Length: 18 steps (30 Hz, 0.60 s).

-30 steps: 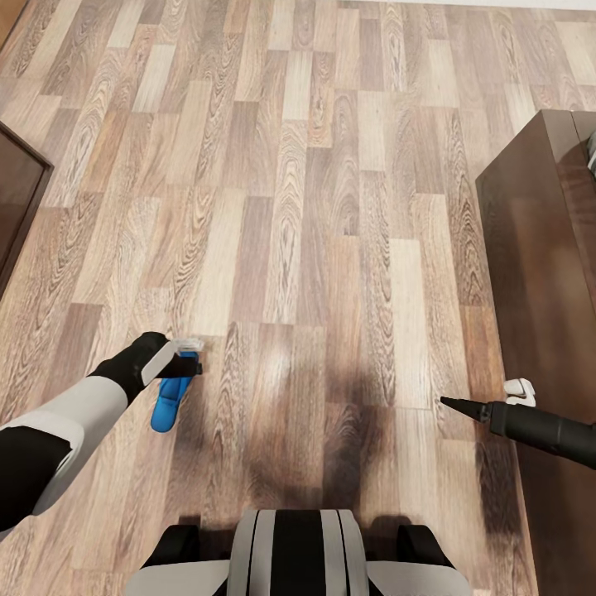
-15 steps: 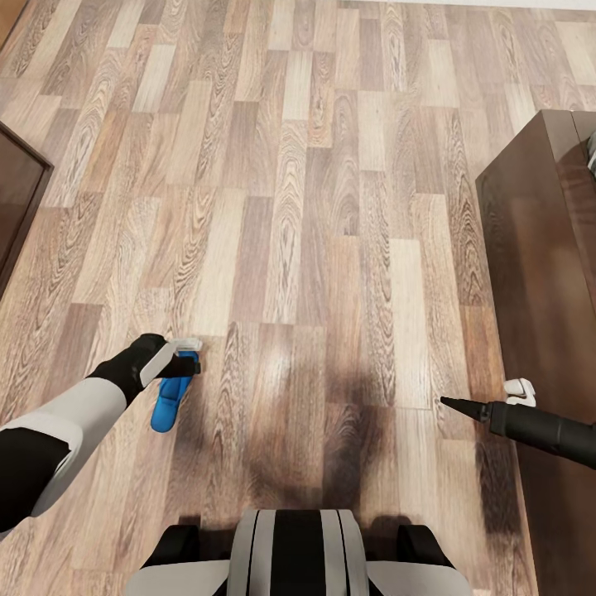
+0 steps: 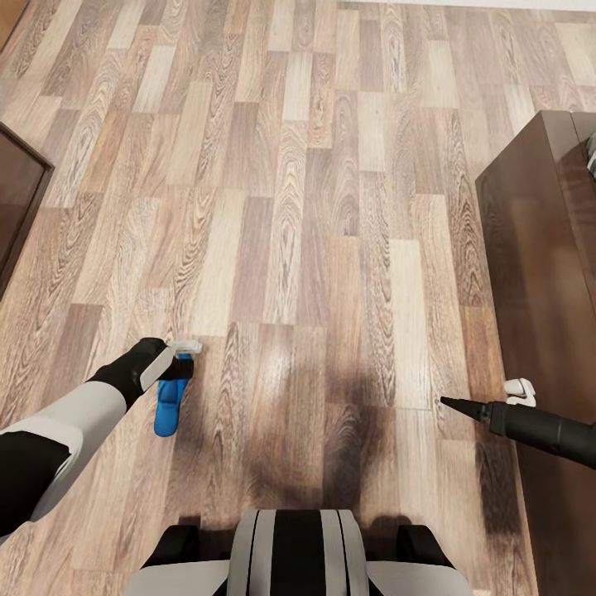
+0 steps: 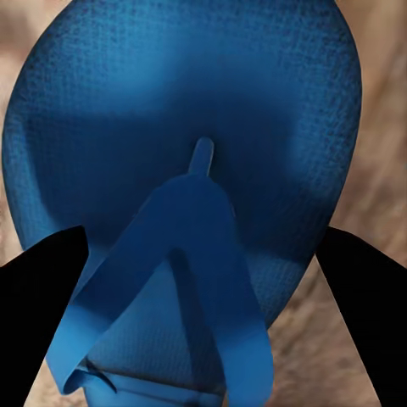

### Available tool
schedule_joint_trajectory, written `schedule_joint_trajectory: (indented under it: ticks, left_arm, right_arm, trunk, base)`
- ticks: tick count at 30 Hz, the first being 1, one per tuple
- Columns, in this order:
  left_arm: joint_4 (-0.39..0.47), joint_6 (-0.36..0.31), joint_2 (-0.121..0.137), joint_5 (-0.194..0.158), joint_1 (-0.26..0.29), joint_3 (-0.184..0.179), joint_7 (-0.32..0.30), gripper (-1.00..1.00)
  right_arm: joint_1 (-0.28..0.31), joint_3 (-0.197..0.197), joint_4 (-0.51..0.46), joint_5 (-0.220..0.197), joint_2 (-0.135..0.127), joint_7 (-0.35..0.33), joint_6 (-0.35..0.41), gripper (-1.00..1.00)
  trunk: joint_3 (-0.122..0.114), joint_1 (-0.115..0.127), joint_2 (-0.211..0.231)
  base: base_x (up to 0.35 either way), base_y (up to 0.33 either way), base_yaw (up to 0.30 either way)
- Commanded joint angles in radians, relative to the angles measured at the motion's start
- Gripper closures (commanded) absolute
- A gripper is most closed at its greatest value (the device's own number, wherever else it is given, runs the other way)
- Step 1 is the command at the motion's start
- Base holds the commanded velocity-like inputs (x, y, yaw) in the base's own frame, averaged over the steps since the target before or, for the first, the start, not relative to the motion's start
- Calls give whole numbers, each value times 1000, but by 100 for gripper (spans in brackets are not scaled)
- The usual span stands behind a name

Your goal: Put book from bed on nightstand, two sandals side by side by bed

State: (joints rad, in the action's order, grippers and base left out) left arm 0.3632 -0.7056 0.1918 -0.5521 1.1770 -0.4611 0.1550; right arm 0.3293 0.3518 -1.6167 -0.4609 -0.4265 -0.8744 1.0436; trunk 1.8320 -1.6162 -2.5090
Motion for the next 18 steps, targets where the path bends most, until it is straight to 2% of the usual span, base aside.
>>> schedule_joint_trajectory:
  ticks: [1,18]
  left_arm:
    - [4,-1,2,-12,-1,-5,7,100]
    - [3,3,2,-12,-2,-7,8,100]
  right_arm:
    - [1,1,0,4,0,-6,4,-100]
    - [1,2,0,4,-1,-6,4,-100]
  trunk:
    - [1,-1,0]
    - [1,-1,0]
  base:
    - [0,0,0]
    - [0,0,0]
